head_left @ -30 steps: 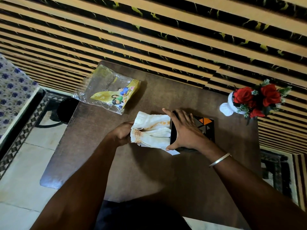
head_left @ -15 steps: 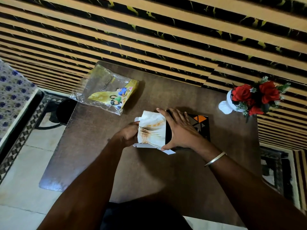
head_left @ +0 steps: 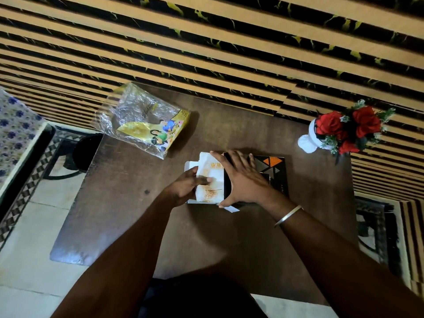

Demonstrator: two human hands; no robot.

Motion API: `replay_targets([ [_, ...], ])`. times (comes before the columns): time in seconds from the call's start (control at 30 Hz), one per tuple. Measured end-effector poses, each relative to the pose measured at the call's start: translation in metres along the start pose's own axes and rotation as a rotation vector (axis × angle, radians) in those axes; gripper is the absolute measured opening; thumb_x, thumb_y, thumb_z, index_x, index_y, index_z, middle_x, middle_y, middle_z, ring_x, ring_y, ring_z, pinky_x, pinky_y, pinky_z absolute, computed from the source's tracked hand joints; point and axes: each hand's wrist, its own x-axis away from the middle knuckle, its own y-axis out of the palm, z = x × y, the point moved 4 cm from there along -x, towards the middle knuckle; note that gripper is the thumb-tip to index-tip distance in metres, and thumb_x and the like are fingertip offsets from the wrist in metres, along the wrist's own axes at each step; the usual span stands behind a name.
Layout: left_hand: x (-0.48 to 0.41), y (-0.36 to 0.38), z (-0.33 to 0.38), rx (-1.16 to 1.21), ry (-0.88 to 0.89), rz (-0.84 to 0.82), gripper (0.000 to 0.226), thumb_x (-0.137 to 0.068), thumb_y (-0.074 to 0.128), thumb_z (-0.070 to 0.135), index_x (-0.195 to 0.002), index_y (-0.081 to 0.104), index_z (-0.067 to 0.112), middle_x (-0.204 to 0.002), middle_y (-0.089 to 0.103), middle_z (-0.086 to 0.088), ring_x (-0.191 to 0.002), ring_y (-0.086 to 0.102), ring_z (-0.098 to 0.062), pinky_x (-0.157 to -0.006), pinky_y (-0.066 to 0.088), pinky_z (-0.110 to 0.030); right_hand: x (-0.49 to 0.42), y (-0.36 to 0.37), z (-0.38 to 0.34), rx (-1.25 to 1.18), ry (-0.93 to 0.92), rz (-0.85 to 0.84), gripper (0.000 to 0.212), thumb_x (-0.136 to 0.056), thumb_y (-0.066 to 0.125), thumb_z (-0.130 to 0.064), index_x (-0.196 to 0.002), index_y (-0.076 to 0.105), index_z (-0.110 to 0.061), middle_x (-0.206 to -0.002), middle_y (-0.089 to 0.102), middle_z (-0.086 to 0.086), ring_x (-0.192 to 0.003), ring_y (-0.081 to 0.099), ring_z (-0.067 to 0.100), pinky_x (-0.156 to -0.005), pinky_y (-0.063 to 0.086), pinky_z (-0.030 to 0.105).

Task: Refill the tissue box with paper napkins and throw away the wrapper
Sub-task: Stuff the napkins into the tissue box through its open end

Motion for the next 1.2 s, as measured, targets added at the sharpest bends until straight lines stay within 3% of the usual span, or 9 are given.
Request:
replay_targets([
  [0.2, -0.006, 0.022, 0.000, -0.116, 0.038, 0.033, 0.037, -0.084, 0.068, -0.002, -0.119, 0.064, 0.010, -0.110, 0.072, -0.015, -0.098, 0.070, -0.031, -0.072, 0.058, -0.034, -0.002, 0.003, -0.004, 0.012, -0.001, 0.004, 0.146, -0.039, 0.082, -0.067, -0.151, -0.009, -0.046, -0.157, 0.020, 0.012, -0.148, 0.014, 0.036, -0.116, 0.010, 0.067],
  [0.33, -0.012, 0.034, -0.003, -0.170, 0.061, 0.050, 0.035, -0.080, 0.064, -0.008, -0.105, 0.066, 0.017, -0.100, 0.072, -0.012, -0.093, 0.070, -0.032, -0.075, 0.057, -0.038, -0.002, 0.004, -0.004, 0.030, -0.007, 0.000, 0.147, -0.039, 0.082, -0.067, -0.151, -0.011, -0.047, -0.157, 0.020, 0.012, -0.148, 0.015, 0.037, -0.116, 0.012, 0.067],
  [0.6, -0.016, 0.041, -0.003, -0.230, 0.099, 0.071, 0.041, -0.076, 0.064, -0.006, -0.115, 0.066, 0.006, -0.110, 0.072, -0.021, -0.102, 0.069, -0.041, -0.088, 0.056, -0.051, 0.002, 0.001, -0.001, 0.034, -0.004, 0.013, 0.145, -0.042, 0.081, -0.068, -0.151, -0.011, -0.045, -0.158, 0.018, 0.011, -0.149, 0.013, 0.035, -0.116, 0.012, 0.066],
  [0.87, -0.014, 0.042, -0.003, -0.215, 0.089, 0.097, 0.035, -0.084, 0.059, -0.008, -0.117, 0.065, 0.001, -0.104, 0.072, -0.016, -0.089, 0.069, -0.029, -0.066, 0.057, -0.030, 0.001, 0.001, 0.000, 0.020, 0.004, 0.010, 0.146, -0.042, 0.081, -0.068, -0.151, -0.013, -0.046, -0.160, 0.016, 0.013, -0.150, 0.010, 0.036, -0.117, 0.010, 0.065],
  [1.0, -0.015, 0.043, -0.005, -0.139, 0.069, 0.058, 0.032, -0.086, 0.057, -0.011, -0.116, 0.065, -0.004, -0.105, 0.070, -0.019, -0.093, 0.068, -0.032, -0.072, 0.058, -0.035, 0.000, 0.002, -0.001, 0.004, -0.003, -0.002, 0.145, -0.042, 0.082, -0.067, -0.150, -0.013, -0.047, -0.160, 0.017, 0.013, -0.150, 0.010, 0.036, -0.117, 0.009, 0.066],
  [1.2, -0.023, 0.048, -0.004, -0.192, -0.015, 0.049, 0.034, -0.083, 0.050, -0.003, -0.106, 0.066, 0.016, -0.104, 0.072, -0.013, -0.097, 0.068, -0.032, -0.078, 0.057, -0.043, -0.001, 0.001, -0.002, 0.006, -0.022, 0.001, 0.142, -0.044, 0.082, -0.066, -0.151, -0.010, -0.047, -0.159, 0.017, 0.011, -0.149, 0.011, 0.036, -0.118, 0.008, 0.065],
])
